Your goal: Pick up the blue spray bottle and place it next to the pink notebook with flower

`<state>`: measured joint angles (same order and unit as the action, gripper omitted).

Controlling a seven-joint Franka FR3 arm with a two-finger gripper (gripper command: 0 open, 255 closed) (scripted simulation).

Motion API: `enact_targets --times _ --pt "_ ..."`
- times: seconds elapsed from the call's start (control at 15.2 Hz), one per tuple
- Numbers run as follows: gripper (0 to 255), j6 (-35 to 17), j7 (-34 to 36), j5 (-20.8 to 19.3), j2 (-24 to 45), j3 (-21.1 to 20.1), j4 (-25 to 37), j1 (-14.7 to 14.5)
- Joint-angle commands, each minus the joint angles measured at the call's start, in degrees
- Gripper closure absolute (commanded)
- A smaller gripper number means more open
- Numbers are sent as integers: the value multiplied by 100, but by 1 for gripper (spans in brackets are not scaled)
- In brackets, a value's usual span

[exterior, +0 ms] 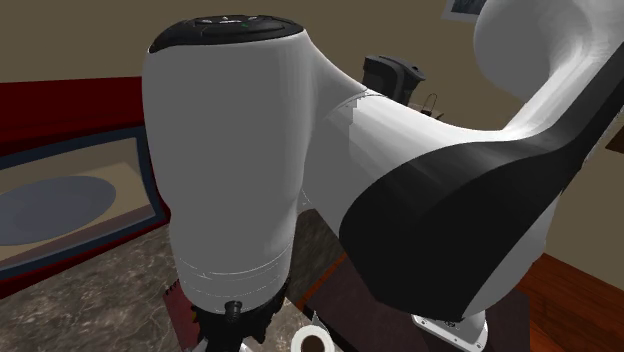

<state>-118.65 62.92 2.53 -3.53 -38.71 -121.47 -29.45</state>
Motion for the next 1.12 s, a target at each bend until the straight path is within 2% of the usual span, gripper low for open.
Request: enact_targets --times 0.0,0.26,0.53,1.06 --pt "0 0 0 0 0 0 0 0" --pt "0 0 0 0 0 0 0 0" --pt "0 725 -115 148 -252 63 522 17" --pt "0 725 -115 148 -252 64 522 16"
